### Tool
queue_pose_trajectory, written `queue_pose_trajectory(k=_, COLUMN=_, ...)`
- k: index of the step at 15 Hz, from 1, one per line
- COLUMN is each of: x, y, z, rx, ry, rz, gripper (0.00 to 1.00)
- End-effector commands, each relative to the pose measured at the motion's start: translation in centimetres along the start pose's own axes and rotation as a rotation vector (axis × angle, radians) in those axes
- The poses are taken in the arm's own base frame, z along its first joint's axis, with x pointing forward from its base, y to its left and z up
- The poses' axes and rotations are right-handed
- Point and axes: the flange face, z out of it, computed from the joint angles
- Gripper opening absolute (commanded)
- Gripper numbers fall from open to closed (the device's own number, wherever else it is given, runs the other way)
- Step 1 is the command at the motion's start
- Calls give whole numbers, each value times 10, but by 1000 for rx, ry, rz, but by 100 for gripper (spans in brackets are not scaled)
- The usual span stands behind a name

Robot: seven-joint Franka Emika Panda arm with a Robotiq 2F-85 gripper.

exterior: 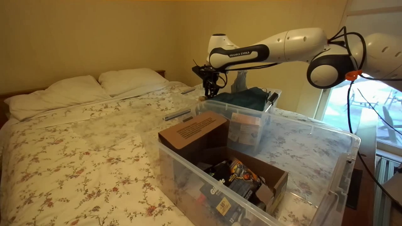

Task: Remove the brush from the container on the right and put it in the container on the left

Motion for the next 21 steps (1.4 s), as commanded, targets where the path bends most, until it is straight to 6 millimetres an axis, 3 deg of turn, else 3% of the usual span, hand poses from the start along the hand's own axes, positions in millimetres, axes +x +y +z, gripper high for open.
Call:
queue_pose_trajectory(k=1, x=-7, y=2, z=0, rx=5, ry=10, rz=29, gripper=22)
queue_pose_trajectory(k=2, x=-7, y=1, z=-1, rx=5, ry=8, rz=31, gripper=66)
queue_pose_trajectory(k=4, x=-6, y=-1, z=-2, rx=9, ry=-17, rz=38, gripper=63)
queue_pose_trajectory(k=10, x=0, y=-9, z=11, rx=128, ry=39, rz=126, gripper=99)
queue_pose_trajectory(k=15, x=-16, y=1, z=34, rx=168, ry=124, rz=89, gripper=100)
queue_pose_trajectory(k=17, x=-24, y=7, z=43, rx=175, ry=161, rz=74, gripper=74)
queue_pose_trajectory(k=21, x=-36, y=13, z=48, rx=189, ry=207, rz=55, gripper=45)
